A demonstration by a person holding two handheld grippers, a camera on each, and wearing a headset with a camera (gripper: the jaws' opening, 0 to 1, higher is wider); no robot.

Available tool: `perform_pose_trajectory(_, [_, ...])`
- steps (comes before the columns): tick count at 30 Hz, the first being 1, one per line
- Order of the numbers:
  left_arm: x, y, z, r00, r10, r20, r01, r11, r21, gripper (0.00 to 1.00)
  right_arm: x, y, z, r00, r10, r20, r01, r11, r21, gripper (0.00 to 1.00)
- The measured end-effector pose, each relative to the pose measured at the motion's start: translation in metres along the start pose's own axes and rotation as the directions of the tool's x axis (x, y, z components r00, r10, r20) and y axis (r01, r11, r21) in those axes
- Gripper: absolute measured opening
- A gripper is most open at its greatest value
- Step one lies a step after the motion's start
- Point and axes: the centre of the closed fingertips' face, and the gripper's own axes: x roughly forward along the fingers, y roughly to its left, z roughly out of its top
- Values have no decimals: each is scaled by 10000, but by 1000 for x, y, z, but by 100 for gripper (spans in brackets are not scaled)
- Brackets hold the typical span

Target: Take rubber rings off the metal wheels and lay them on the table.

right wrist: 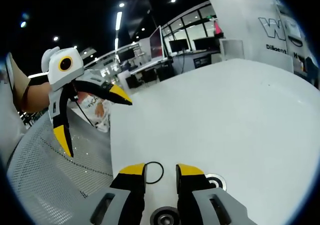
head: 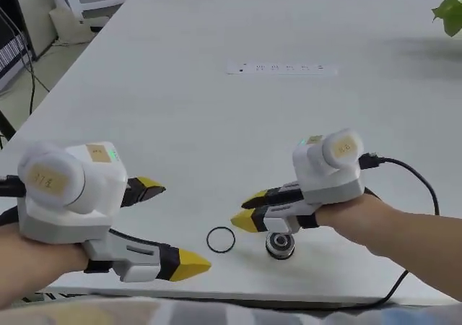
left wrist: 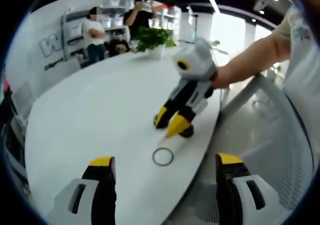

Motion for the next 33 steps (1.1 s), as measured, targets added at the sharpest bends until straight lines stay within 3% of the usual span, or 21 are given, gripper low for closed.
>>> perform_pose_trajectory(15, [7,1,9,9998,-150,-91,153,9993,333,82,-32,-12,6,9961,-435,765,419,9989,220,23])
perform_pose_trajectory(33, [25,-6,19,9976,-612,-336,639,9943,856,79,-56,-13,-12,9926,-720,976,682,9968,421,23])
